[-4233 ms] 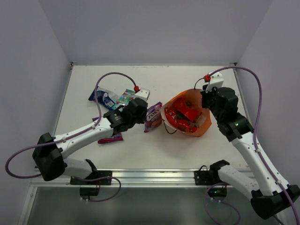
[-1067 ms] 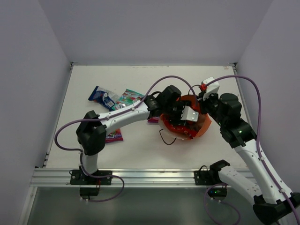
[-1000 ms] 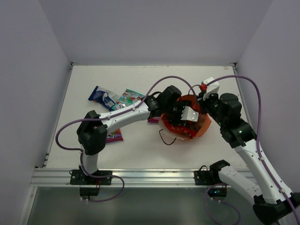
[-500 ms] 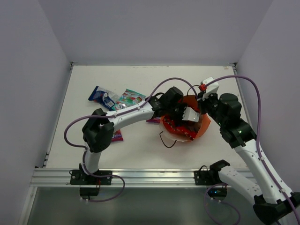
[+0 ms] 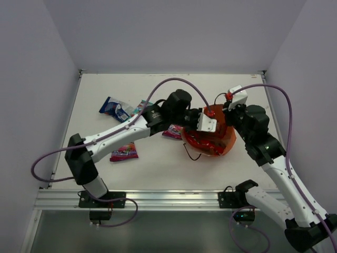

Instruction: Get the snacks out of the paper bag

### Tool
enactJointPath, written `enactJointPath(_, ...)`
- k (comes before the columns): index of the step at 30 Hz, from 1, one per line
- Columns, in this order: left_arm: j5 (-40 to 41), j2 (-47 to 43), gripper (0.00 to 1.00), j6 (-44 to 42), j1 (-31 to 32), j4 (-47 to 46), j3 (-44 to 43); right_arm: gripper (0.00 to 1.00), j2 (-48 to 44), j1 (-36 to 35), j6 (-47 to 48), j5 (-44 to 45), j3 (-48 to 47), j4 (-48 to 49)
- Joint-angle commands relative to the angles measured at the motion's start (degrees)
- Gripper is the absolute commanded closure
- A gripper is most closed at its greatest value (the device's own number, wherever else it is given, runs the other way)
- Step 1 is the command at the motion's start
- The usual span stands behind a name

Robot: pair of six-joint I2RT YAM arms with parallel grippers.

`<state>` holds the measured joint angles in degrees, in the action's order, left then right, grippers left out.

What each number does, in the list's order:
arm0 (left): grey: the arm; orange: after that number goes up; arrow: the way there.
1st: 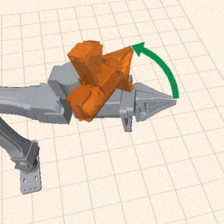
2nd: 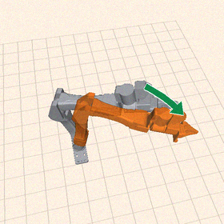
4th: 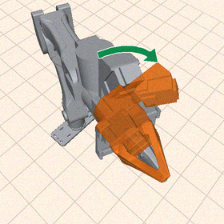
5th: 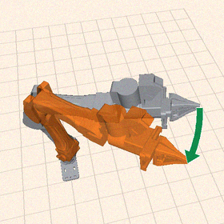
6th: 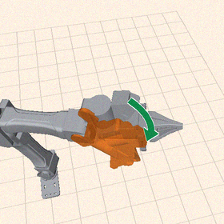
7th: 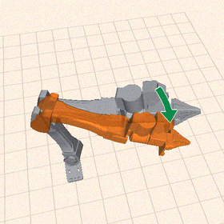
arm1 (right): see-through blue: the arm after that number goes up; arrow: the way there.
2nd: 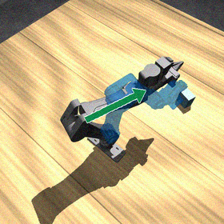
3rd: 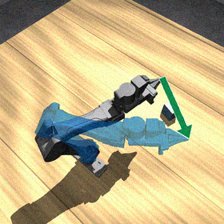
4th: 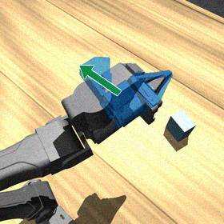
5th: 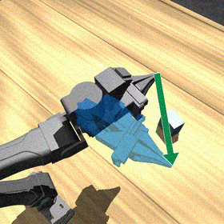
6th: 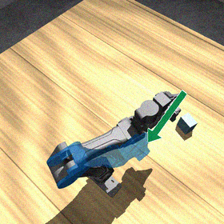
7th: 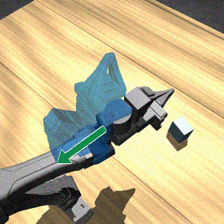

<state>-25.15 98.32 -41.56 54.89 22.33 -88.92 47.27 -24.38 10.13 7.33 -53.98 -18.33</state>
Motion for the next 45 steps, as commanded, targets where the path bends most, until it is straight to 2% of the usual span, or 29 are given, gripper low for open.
enactJointPath(1, -4.4, -11.8, 1.00, 1.8, -0.2, -8.3, -0.8, 1.00, -0.1, 0.3, -0.1, 5.8, -0.5, 6.0)
enactJointPath(3, -4.2, -16.6, 1.00, 3.2, -0.2, -10.8, 1.3, 1.00, -0.1, 0.2, 0.0, 6.4, -0.3, 6.3)
enactJointPath(6, 0.3, -22.7, 1.00, 5.6, -0.4, -13.3, 3.1, 1.00, 0.2, 0.3, 0.3, 8.7, -0.1, 6.5)
enactJointPath(9, 11.8, -27.8, 1.00, 8.5, -1.1, -17.0, 5.0, 1.00, 0.8, 0.3, -0.2, 10.7, -0.3, 6.5)
enactJointPath(10, 17.5, -28.6, 1.00, 9.1, -1.6, -17.7, 5.1, 1.00, 1.0, 0.3, -0.4, 11.0, -0.5, 6.5)
enactJointPath(13, 26.9, -29.2, 1.00, 10.4, -5.2, -16.7, 4.0, 1.00, 1.7, 0.4, -1.2, 12.2, -0.7, 6.4)
enactJointPath(17, 29.5, -26.9, 1.00, 11.8, -12.2, -14.7, 3.0, 1.00, 1.2, 0.3, -1.6, 12.1, -0.6, 6.1)
enactJointPath(20, 27.5, -23.2, 1.00, 11.7, -15.6, -16.7, 3.8, 1.00, 0.5, 0.3, -2.1, 10.2, -0.5, 6.1)
enactJointPath(26, 28.3, -9.0, 1.00, 13.0, -21.7, -21.3, 0.8, 1.00, 0.2, 0.3, -3.0, 9.0, -0.7, 5.3)
enactJointPath(30, 35.7, 6.7, 1.00, 11.4, -22.8, -23.9, -6.7, 1.00, 0.8, 0.3, -3.5, 8.2, -0.5, 5.5)
enactJointPath(32, 36.9, 13.3, 1.00, 10.3, -23.0, -24.0, -11.1, 1.00, 1.0, 0.3, -3.6, 8.1, -0.4, 5.3)
enactJointPath(34, 36.2, 16.2, 1.00, 10.9, -23.0, -24.3, -12.9, 1.00, 0.7, 0.3, -3.5, 8.0, -0.3, 5.1)
enactJointPath(37, 31.1, 16.6, 0.83, 13.8, -22.7, -24.1, -11.5, 1.00, 0.0, 0.4, -3.2, 8.0, -0.3, 5.1)
enactJointPath(38, 29.6, 14.8, 0.69, 15.4, -22.6, -24.1, -9.3, 1.00, -0.2, 0.3, -3.0, 8.0, -0.3, 5.1)
enactJointPath(39, 27.4, 13.6, 0.61, 16.2, -22.6, -24.3, -7.9, 1.00, -0.1, 0.3, -3.0, 8.0, -0.4, 5.1)
enactJointPath(40, 26.5, 12.2, 0.33, 16.9, -22.4, -24.3, -6.5, 1.00, -0.2, 0.3, -2.9, 7.9, -0.5, 5.1)
enactJointPath(41, 25.6, 9.1, 0.22, 17.4, -22.1, -24.2, -3.8, 1.00, 0.0, 0.3, -2.7, 7.4, -0.5, 5.2)
enactJointPath(43, 25.4, 5.8, 0.07, 17.7, -21.2, -23.5, -1.5, 1.00, 0.1, 0.3, -2.7, 6.7, -0.7, 5.3)
enactJointPath(45, 23.8, 0.6, 0.02, 18.1, -20.4, -21.3, 0.2, 1.00, 0.4, 0.3, -2.8, 5.9, -0.9, 5.3)
